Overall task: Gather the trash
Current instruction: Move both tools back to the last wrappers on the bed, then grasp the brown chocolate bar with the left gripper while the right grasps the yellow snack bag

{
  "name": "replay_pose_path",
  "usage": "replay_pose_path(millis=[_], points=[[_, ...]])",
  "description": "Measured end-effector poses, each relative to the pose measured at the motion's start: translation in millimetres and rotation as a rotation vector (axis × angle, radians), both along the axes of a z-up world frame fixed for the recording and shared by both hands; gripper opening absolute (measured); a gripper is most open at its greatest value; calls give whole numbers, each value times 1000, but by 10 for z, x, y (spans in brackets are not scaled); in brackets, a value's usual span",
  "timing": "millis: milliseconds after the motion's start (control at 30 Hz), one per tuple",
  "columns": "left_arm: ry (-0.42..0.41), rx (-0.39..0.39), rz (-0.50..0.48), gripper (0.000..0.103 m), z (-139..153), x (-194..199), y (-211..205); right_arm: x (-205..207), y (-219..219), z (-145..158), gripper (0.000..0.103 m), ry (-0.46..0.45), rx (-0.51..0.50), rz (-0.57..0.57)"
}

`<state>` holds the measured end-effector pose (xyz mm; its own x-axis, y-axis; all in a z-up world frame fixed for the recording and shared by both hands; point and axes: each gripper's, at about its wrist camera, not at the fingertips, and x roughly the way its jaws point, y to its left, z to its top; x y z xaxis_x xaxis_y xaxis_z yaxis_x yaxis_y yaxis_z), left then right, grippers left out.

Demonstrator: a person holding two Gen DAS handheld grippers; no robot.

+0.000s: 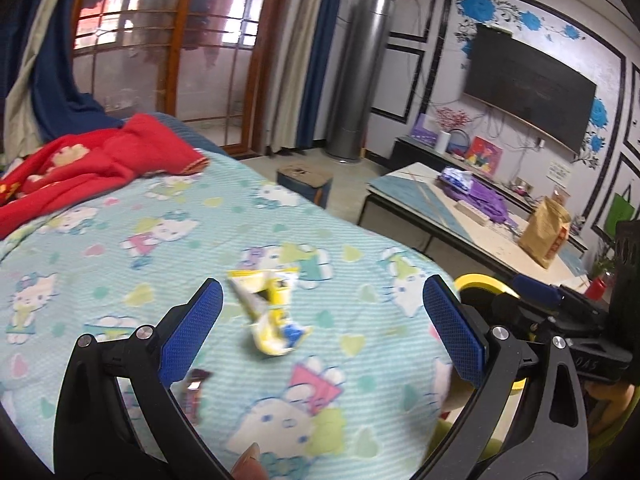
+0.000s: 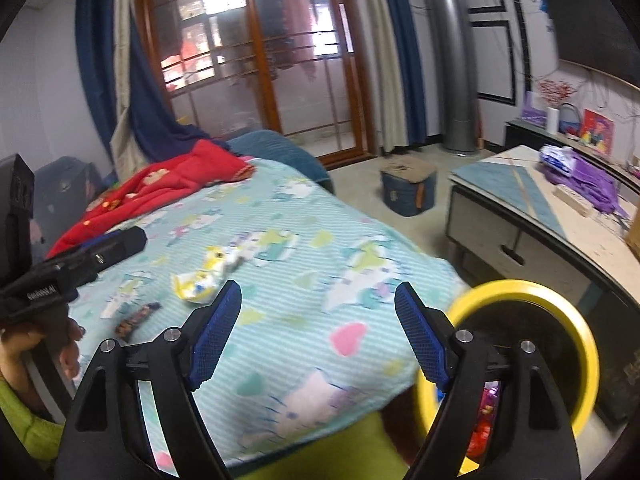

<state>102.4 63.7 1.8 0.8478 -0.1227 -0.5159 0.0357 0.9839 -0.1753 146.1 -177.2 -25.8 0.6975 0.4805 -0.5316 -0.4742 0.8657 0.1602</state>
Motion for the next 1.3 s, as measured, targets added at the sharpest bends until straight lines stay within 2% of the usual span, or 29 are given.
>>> replay_pose_path(millis=[167, 300, 500, 600, 800, 967, 1100, 1233, 1267, 1300], points=[[28, 37, 30, 92, -34, -89, 256, 82, 365, -25, 80, 31, -2, 66], [91, 61, 45, 92, -185, -175, 476, 185, 646, -117, 80, 94, -9, 118], [179, 39, 51, 92, -451, -278, 702, 367, 1061, -241, 80, 152, -38, 176], [209, -5, 34, 83, -551, -300, 741, 431, 1245, -299, 80, 171, -57, 198], [266, -14, -30, 67, -727, -270, 632, 608, 1610, -479, 80, 234, -71, 216], [328, -48, -32, 52, -895, -234, 655, 786, 1797, -673, 79, 313, -85, 204], [334, -68, -24, 45, -910, -242, 696, 860, 1853, -797, 70, 355, -94, 194], [341, -74, -21, 41, -923, -264, 703, 820, 1853, -834, 65, 318, -114, 201], [342, -72, -22, 40, -927, -268, 700, 796, 1838, -837, 61, 305, -118, 201], [343, -70, -21, 39, -928, -270, 697, 783, 1822, -843, 48, 295, -133, 191]])
